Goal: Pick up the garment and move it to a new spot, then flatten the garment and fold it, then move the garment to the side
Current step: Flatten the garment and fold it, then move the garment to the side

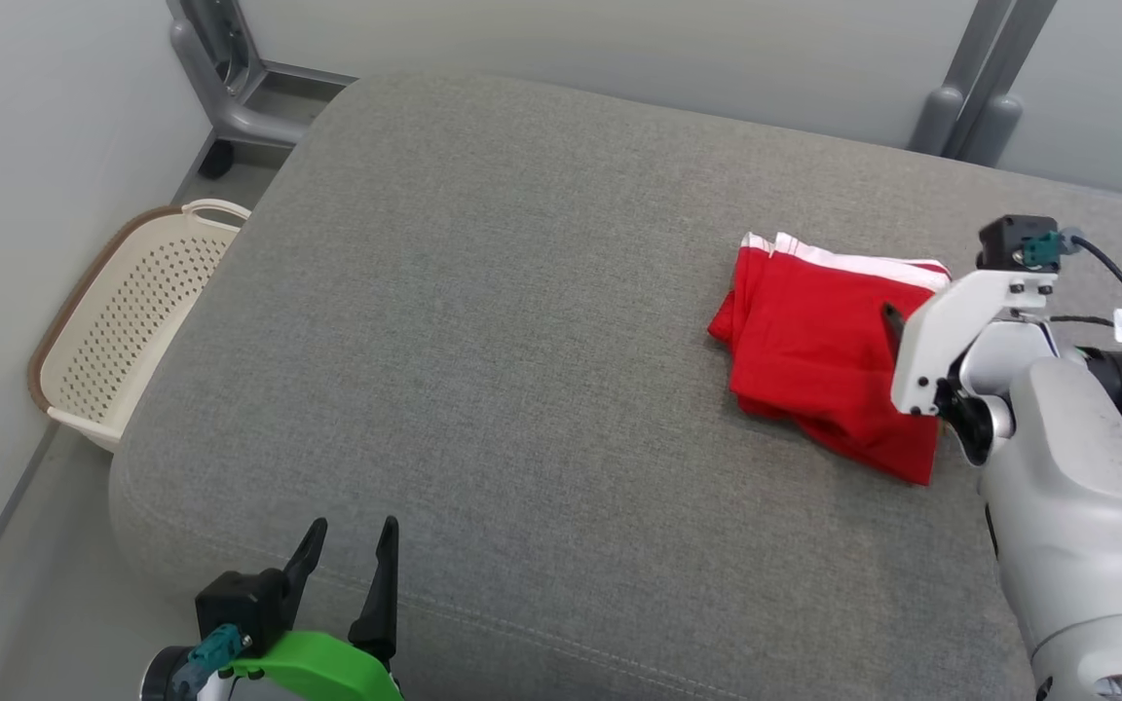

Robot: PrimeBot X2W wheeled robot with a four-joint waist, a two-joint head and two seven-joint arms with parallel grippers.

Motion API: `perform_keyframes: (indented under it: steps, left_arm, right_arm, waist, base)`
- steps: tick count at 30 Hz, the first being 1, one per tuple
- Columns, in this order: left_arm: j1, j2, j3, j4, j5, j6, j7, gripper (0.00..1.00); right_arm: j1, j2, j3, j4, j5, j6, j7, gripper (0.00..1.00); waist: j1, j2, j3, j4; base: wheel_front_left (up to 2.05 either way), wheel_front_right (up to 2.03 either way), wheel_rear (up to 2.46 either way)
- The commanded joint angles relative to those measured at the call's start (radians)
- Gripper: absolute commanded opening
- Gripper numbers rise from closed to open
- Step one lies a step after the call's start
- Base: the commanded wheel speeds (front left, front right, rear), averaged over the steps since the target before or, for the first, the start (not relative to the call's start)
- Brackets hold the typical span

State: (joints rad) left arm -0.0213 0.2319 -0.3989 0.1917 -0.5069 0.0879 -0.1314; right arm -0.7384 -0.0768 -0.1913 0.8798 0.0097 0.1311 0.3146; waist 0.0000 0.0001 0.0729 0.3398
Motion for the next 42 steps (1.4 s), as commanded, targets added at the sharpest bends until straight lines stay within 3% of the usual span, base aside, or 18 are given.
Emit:
perform_keyframes:
  steps: [1, 11, 19, 21, 22, 24, 33, 42]
  left_arm:
    - [0.003, 0.006, -0.001, -0.006, -0.006, 0.000, 0.002, 1.00]
    - [-0.033, 0.005, -0.011, -0.002, -0.006, -0.008, -0.002, 1.00]
    - [-0.054, 0.001, -0.022, 0.005, 0.000, -0.008, -0.003, 1.00]
    - [-0.055, 0.002, -0.023, 0.005, 0.000, -0.006, -0.002, 1.00]
    - [-0.055, 0.002, -0.024, 0.006, -0.001, -0.006, -0.003, 1.00]
    - [-0.057, 0.002, -0.025, 0.007, -0.002, -0.005, -0.002, 1.00]
    - [-0.047, 0.008, -0.025, 0.013, -0.012, 0.003, -0.006, 1.00]
    - [-0.030, 0.014, -0.027, 0.009, -0.018, 0.007, -0.010, 1.00]
  right_arm:
    - [0.026, 0.000, -0.038, -0.018, -0.024, -0.001, 0.018, 1.00]
    - [0.084, 0.023, -0.194, -0.100, -0.106, -0.001, 0.073, 1.00]
    - [0.060, 0.025, -0.196, -0.029, -0.034, -0.001, 0.043, 1.00]
    - [0.055, 0.025, -0.194, -0.016, -0.029, -0.001, 0.041, 0.94]
    - [0.052, 0.025, -0.192, -0.002, -0.025, -0.001, 0.036, 0.60]
    - [0.047, 0.026, -0.194, 0.020, -0.024, -0.001, 0.026, 0.00]
    - [0.018, 0.023, -0.179, 0.078, -0.045, -0.001, -0.031, 0.00]
    - [0.006, 0.024, -0.089, 0.092, -0.096, -0.001, -0.009, 0.00]
  waist:
    - [0.0000, -0.0001, 0.013, -0.010]
    - [0.0000, -0.0001, 0.064, -0.012]
    - [0.0000, -0.0001, 0.099, 0.010]
    - [0.0000, -0.0001, 0.102, 0.011]
    - [0.0000, -0.0001, 0.104, 0.012]
    - [0.0000, -0.0001, 0.107, 0.013]
    - [0.0000, -0.0001, 0.078, -0.015]
    - [0.0000, -0.0001, 0.020, -0.119]
  base:
    - [0.00, 0.00, 0.00]
    - [0.00, 0.00, 0.00]
    - [0.00, 0.00, 0.00]
    - [0.00, 0.00, 0.00]
    - [0.00, 0.00, 0.00]
    - [0.00, 0.00, 0.00]
    - [0.00, 0.00, 0.00]
    - [0.00, 0.00, 0.00]
